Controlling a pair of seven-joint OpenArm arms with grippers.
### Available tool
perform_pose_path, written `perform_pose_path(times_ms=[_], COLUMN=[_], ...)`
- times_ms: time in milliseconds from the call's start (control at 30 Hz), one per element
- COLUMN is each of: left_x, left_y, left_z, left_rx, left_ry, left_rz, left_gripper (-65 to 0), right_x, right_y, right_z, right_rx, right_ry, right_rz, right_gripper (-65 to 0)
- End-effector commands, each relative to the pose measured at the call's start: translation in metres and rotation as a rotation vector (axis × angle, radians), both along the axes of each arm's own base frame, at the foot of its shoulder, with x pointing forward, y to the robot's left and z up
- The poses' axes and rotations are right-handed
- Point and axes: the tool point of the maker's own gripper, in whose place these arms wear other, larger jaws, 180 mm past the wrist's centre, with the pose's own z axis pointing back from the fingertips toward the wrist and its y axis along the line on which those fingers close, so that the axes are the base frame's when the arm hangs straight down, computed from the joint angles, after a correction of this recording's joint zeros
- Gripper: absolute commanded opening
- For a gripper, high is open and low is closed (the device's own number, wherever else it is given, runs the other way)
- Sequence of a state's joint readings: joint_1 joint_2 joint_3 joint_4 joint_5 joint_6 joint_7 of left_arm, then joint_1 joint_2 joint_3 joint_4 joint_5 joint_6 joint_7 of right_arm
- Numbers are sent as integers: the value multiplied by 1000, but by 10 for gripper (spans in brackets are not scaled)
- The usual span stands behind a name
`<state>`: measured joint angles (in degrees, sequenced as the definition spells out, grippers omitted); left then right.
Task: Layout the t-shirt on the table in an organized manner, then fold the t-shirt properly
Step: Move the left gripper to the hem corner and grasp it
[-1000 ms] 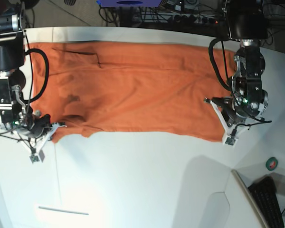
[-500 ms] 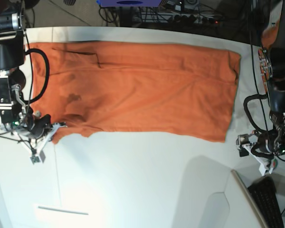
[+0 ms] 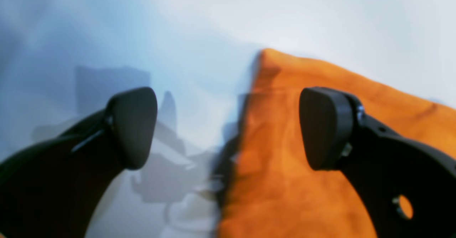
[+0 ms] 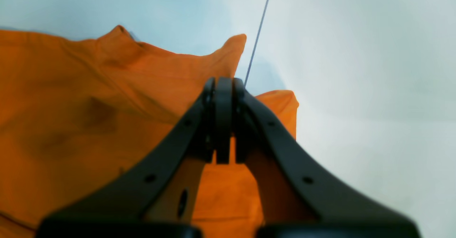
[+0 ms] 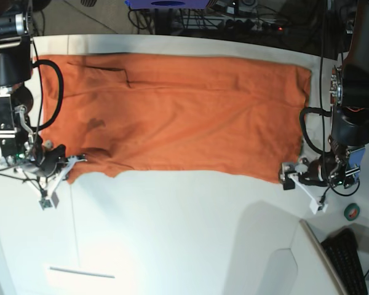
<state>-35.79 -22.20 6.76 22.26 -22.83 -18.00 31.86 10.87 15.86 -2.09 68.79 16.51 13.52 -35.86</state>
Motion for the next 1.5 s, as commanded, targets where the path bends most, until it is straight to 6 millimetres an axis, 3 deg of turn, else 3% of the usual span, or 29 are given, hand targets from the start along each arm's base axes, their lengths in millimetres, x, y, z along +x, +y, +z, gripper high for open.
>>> perform_pose_path(times_ms=[0, 100, 200, 333, 433, 567, 833, 1267, 1467], left_x=[19, 19, 24, 9, 9, 7, 14, 12, 15], left_y=[5, -15, -14, -5, -12, -21, -29, -30, -44], left_z=[19, 11, 13, -5, -8, -13, -9, -15, -6], left_rx=[4, -20, -19, -25, -33, -43, -51, -1, 1], left_ry=[-63, -57, -101, -82, -90, -89, -109, -147, -134], left_rz=[7, -12, -2, 50, 42, 32, 17, -35, -102], left_gripper=[-51, -51, -51, -51, -59, -160, -237, -650, -650], right_x=[16, 16, 14, 12, 9, 8, 7, 8, 17], right_y=[-3, -2, -2, -3, -2, -2, -2, -3, -9], right_z=[19, 19, 18, 15, 13, 12, 11, 10, 3], right_rx=[1, 1, 1, 1, 2, 2, 2, 3, 24], right_ry=[-65, -65, -62, -54, -51, -49, -47, -45, -97], right_rz=[3, 4, 4, 3, 3, 6, 6, 0, -28], right_gripper=[-650, -650, -650, -650, -650, -650, -650, -650, -650])
